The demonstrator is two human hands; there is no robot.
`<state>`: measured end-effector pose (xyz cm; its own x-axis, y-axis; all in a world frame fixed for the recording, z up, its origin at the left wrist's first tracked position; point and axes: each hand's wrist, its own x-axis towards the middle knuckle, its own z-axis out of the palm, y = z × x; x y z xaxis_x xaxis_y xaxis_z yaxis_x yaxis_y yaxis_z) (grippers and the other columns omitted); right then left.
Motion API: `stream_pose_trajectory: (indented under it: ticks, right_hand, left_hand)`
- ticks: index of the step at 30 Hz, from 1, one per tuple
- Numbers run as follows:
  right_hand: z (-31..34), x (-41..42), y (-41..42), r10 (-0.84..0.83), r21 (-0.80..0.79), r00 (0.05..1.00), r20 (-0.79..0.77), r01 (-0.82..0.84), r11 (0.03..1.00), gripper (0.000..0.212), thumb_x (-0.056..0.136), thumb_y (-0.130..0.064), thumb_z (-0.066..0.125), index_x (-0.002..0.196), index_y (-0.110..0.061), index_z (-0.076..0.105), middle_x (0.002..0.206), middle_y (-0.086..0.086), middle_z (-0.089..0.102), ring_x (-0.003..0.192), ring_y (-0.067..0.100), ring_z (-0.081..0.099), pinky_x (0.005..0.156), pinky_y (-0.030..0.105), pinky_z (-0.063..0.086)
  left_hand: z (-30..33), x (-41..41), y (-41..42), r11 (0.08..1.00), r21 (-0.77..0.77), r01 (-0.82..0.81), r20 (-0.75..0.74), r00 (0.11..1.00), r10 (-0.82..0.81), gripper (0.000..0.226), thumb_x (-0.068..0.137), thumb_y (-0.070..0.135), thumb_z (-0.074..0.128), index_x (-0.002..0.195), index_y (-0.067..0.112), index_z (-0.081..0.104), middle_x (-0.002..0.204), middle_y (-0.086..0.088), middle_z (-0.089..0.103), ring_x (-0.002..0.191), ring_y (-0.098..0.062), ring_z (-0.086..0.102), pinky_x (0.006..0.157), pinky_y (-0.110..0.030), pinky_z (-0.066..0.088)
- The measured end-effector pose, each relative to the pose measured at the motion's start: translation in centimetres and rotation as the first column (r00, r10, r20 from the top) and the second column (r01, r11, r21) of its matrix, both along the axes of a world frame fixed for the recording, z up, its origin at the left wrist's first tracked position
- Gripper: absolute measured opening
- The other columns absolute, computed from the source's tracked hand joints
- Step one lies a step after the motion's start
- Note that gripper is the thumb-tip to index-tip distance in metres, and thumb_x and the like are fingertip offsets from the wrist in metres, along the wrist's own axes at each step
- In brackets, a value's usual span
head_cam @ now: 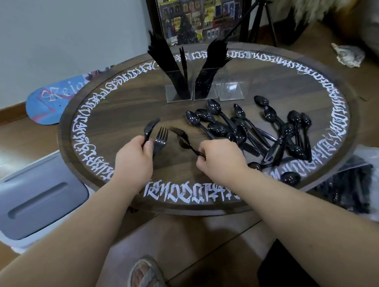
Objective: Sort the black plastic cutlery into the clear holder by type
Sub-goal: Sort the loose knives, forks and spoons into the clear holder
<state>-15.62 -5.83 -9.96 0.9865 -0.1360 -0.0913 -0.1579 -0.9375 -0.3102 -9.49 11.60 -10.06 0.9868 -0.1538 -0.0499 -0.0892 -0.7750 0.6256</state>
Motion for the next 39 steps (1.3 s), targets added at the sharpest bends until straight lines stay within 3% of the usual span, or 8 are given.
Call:
stream_pose_trajectory:
  ticks: [2,5,8,10,21,28,34,39]
  right_hand:
    - [0.4,-0.3,-0.5,-0.174,0.281,0.985,-0.011,0.170,0.945,0.013,0.086,-0.024,0.057,0.086,-0.014,0.066,0.078,-0.001,0.066,0.076,0.019,0.061,0.069,0.028,0.049]
    - [1.1,-0.8,-1.1,-0.377,0.733,0.919,-0.119,0.338,0.591,0.006,0.084,-0.016,0.064,0.081,-0.014,0.068,0.074,-0.003,0.065,0.069,0.015,0.059,0.067,0.029,0.048]
    - [2.3,-1.3,-1.4,-0.344,0.924,0.906,-0.249,0.329,0.197,0.010,0.086,-0.004,0.063,0.079,-0.011,0.065,0.077,0.006,0.069,0.069,0.018,0.065,0.061,0.032,0.053]
    - [2.8,-1.7,-1.7,-0.315,0.952,0.911,-0.267,0.300,0.059,0.012,0.088,-0.001,0.060,0.079,-0.009,0.061,0.076,0.010,0.068,0.063,0.017,0.064,0.057,0.032,0.054]
    - [2.6,-2.4,-5.6,-0.392,0.935,0.859,-0.330,0.353,-0.013,0.020,0.087,0.001,0.061,0.106,-0.001,0.058,0.078,0.013,0.062,0.057,0.013,0.061,0.054,0.025,0.055]
    - [3.9,-1.9,-8.6,-0.401,0.940,0.855,-0.330,0.334,-0.062,0.012,0.086,0.003,0.062,0.080,-0.007,0.059,0.061,0.006,0.060,0.053,0.012,0.056,0.047,0.019,0.051]
    - [4.2,-1.7,-9.4,-0.455,0.966,0.852,-0.259,0.223,-0.132,0.015,0.089,0.002,0.059,0.077,-0.008,0.062,0.061,0.004,0.062,0.054,0.009,0.057,0.052,0.018,0.052]
    - [3.8,-2.5,-7.9,-0.466,0.982,0.868,-0.171,0.187,-0.010,0.016,0.088,0.001,0.061,0.075,-0.010,0.061,0.064,0.003,0.061,0.056,0.009,0.057,0.054,0.019,0.053]
  left_hand:
    - [0.0,-0.3,-1.1,1.000,-0.020,-0.002,-0.011,1.000,0.002,0.030,0.102,0.028,0.037,0.083,0.012,0.054,0.070,-0.003,0.055,0.066,-0.016,0.050,0.054,-0.031,0.033]
    - [0.2,-1.0,-3.1,0.997,-0.076,-0.011,-0.023,1.000,0.010,0.030,0.102,0.027,0.037,0.085,0.010,0.055,0.072,-0.004,0.057,0.069,-0.021,0.054,0.058,-0.033,0.038]
    - [0.6,-1.8,-5.0,0.993,-0.113,-0.027,-0.009,1.000,0.027,0.030,0.102,0.027,0.037,0.095,0.007,0.059,0.079,-0.006,0.060,0.077,-0.024,0.056,0.067,-0.033,0.039]
    - [0.7,-2.6,-6.2,0.995,-0.104,-0.010,0.005,1.000,0.010,0.029,0.102,0.026,0.037,0.094,0.008,0.059,0.079,-0.004,0.059,0.076,-0.023,0.053,0.066,-0.031,0.035]
    - [1.7,-5.3,-10.7,0.992,-0.030,0.119,0.106,0.988,-0.115,0.026,0.101,0.025,0.038,0.085,0.011,0.053,0.073,-0.003,0.058,0.073,-0.025,0.053,0.065,-0.033,0.033]
    - [3.1,-4.4,-13.0,0.973,-0.155,0.174,-0.032,0.983,-0.181,0.037,0.100,0.024,0.043,0.064,0.017,0.045,0.058,0.004,0.049,0.056,-0.010,0.043,0.056,-0.026,0.030]
    - [4.0,-4.2,-14.1,0.910,-0.414,-0.008,-0.311,0.941,-0.133,0.028,0.099,0.015,0.041,0.077,0.009,0.058,0.061,-0.002,0.053,0.050,-0.014,0.048,0.045,-0.019,0.039]
    - [3.7,-5.0,-14.0,0.924,-0.382,0.018,-0.243,0.963,-0.119,0.028,0.101,0.020,0.040,0.085,0.006,0.058,0.069,-0.006,0.058,0.052,-0.012,0.049,0.046,-0.016,0.040]
